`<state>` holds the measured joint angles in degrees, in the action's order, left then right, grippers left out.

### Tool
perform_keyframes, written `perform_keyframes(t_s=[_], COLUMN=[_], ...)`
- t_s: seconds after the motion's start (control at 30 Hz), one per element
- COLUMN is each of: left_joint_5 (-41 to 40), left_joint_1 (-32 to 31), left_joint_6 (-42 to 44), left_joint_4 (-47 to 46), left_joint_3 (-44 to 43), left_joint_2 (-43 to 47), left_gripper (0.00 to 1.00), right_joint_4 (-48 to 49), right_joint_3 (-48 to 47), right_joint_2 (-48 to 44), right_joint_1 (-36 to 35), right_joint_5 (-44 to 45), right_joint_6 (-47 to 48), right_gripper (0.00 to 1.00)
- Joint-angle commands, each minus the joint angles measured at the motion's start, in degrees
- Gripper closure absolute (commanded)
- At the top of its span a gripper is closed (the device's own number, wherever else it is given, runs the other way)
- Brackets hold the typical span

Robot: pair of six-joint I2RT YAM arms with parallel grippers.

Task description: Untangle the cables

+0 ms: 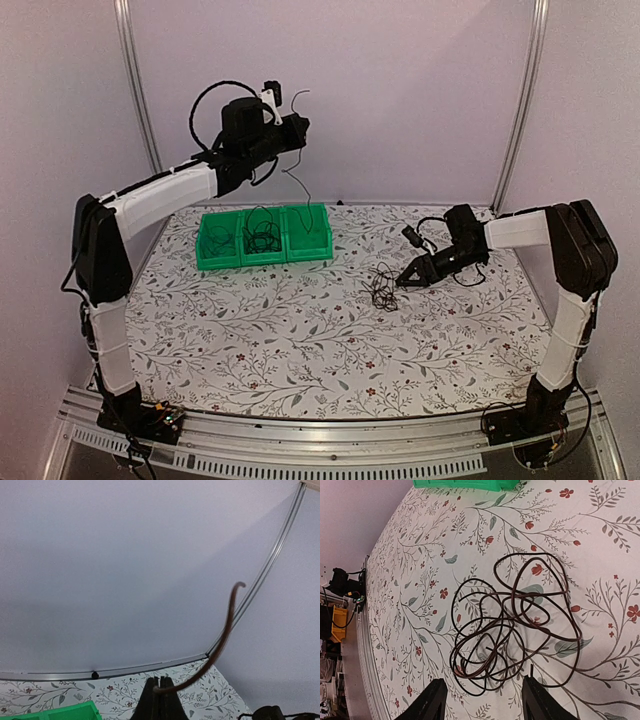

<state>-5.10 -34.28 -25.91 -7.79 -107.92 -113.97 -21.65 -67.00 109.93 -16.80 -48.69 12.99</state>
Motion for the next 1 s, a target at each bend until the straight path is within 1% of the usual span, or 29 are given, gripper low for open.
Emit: perform_keyframes(t_s=[0.0,0.1,0.17,0.37,0.53,0.6,0.7,0.8,0.97], left_joint_5=[2.5,4.6,7.7,9.6,8.6,7.7,11.0,13.6,17.0], left_joint_1=[2.4,3.8,4.4,4.7,4.1,3.9,3.9,3.7,3.8], left_joint_6=[-3.3,-3.0,-2.7,-4.0,-7.8,-12.0,-15.4,-19.1,-22.4], left_joint_4=[-2.1,-1.5,-1.3,0.3,7.0,12.8,14.7,17.3,23.7], left_joint_3=[3.8,3.9,3.3,3.7,6.2,5.8,5.9,3.8,-4.3], left_joint_2=[-2.2,-6.1,-9.0,-13.4,-13.4,-13.7,-14.8,-17.3,-22.6], left_gripper=[1.00,1.00,1.00,1.00,1.00,1.00,1.00,1.00,1.00], right_joint_4=[-0.4,-0.4,-0.4,-0.4,-0.4,-0.4,-0.3,-0.4,-0.5], right_joint_3=[-0.3,-0.1,0.0,0.0,0.0,-0.1,-0.3,-0.8,-1.4], right_joint_2=[0.6,0.7,0.7,0.5,0.4,0.4,0.8,1.3,1.8], right_joint_1=[0.2,0.2,0.1,0.1,0.2,0.2,0.2,0.1,0.1], right_joint_5=[-0.1,0.1,0.0,0.3,0.3,0.3,0.1,-0.5,-1.0], right_joint_6=[1.0,1.5,1.5,1.6,1.8,1.9,1.9,1.7,1.6], right_gripper=[0.45,0.45,0.45,0.44,0.44,0.44,0.44,0.44,0.44])
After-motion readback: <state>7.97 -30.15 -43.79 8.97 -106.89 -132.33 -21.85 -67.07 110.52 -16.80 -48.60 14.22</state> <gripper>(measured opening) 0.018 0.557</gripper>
